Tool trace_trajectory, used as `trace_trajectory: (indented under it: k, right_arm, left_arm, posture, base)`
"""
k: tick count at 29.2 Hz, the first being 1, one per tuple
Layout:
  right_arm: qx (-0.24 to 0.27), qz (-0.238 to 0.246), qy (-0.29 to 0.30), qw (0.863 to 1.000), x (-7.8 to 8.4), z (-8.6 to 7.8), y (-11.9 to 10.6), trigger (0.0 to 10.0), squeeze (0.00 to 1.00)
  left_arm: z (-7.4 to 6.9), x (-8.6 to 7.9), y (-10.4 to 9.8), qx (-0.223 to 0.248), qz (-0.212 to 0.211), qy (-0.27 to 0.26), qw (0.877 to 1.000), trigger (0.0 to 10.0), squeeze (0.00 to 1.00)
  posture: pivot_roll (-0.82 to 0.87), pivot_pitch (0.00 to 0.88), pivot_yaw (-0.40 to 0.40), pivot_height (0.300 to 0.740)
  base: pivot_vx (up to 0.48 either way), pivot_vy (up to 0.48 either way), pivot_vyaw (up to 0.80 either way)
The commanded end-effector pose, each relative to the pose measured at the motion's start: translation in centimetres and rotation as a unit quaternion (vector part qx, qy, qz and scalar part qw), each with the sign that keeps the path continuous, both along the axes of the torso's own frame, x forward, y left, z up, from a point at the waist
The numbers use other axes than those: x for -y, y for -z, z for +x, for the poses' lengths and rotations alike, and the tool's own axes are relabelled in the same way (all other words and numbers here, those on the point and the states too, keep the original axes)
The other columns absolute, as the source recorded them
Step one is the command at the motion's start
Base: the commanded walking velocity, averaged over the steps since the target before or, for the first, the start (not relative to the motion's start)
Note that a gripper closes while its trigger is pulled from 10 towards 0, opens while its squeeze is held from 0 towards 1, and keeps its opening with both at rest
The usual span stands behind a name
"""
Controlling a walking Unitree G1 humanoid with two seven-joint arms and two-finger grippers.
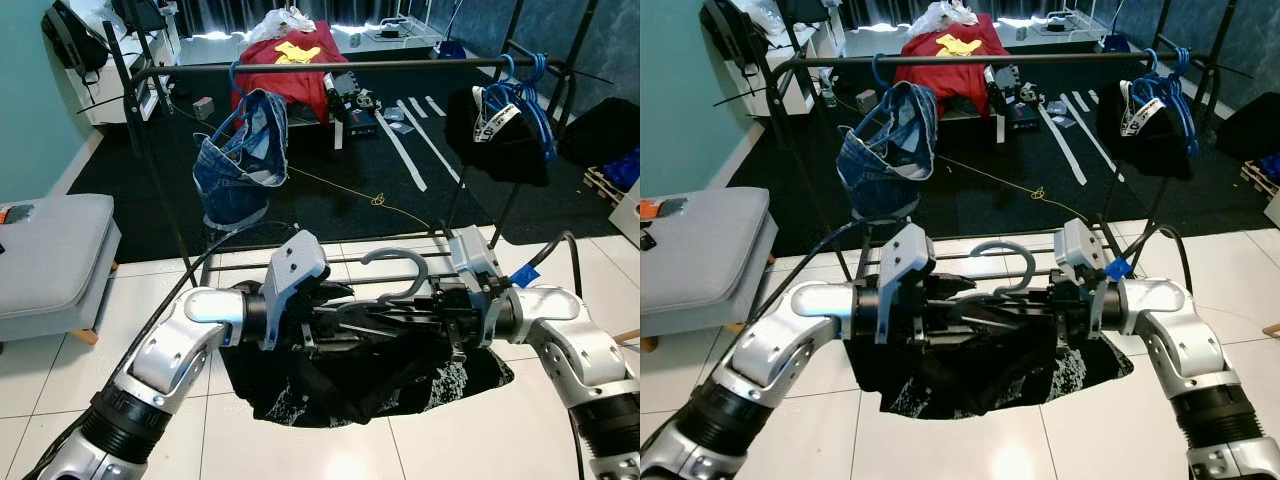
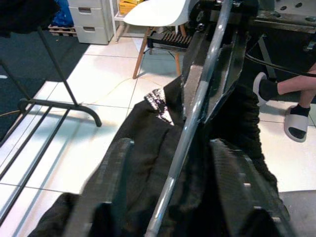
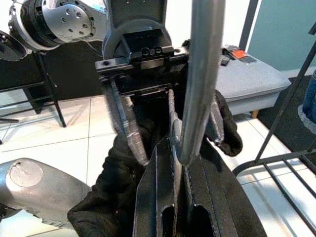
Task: Hang hanger
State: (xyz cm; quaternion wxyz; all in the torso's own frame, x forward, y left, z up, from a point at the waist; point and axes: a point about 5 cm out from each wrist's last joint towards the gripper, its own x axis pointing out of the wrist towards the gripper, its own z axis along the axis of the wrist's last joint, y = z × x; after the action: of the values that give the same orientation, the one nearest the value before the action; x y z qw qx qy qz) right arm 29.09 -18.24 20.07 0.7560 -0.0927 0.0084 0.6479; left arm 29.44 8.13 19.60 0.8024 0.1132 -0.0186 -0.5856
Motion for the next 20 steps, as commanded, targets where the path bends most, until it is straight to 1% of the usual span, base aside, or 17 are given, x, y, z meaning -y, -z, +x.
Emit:
trace_trajectory:
  k: [1, 9, 15, 18, 19, 20]
  right_arm:
    - [0.026, 0.014, -0.019, 0.999, -0.64, -0.17, -1.29, 10.0, 0.00]
    - [0.021, 0.008, -0.018, 1.000, -0.37, -0.20, -1.29, 10.0, 0.00]
    - [0.023, 0.009, -0.018, 1.000, -0.41, -0.16, -1.37, 10.0, 0.00]
    - [0.016, 0.021, -0.019, 0.999, -0.42, -0.09, -1.49, 10.0, 0.00]
    - [0.012, 0.026, -0.019, 0.999, -0.41, -0.07, -1.53, 10.0, 0.09]
    - [0.012, 0.026, -0.019, 0.999, -0.41, -0.07, -1.53, 10.0, 0.09]
  left_arm:
    - [0.26, -0.62, 0.26, -0.001, 0.008, -0.009, 1.000, 0.0, 0.00]
    - [0.51, -1.31, 0.07, -0.002, 0.011, -0.005, 1.000, 0.0, 0.00]
    - [0.47, -1.25, 0.12, -0.004, 0.009, -0.002, 1.000, 0.0, 0.00]
    - [0.50, -1.24, 0.12, -0.003, 0.008, -0.002, 1.000, 0.0, 0.00]
    - [0.55, -1.31, 0.08, -0.002, 0.007, -0.002, 1.000, 0.0, 0.00]
    - [0.55, -1.31, 0.08, -0.002, 0.007, -0.002, 1.000, 0.0, 0.00]
  posture:
    - [0.05, 0.081, 0.076, 0.740]
    - [0.05, 0.086, 0.072, 0.740]
    - [0.04, 0.086, 0.071, 0.740]
    - [0.04, 0.088, 0.069, 0.740]
    - [0.04, 0.088, 0.069, 0.740]
    - [0.04, 0.088, 0.069, 0.740]
  base:
    - [0.000, 0.000, 0.00]
    - [0.000, 0.000, 0.00]
    - [0.000, 0.000, 0.00]
    - [0.000, 0.000, 0.00]
    - [0.000, 0.000, 0.00]
    - [0.000, 0.000, 0.00]
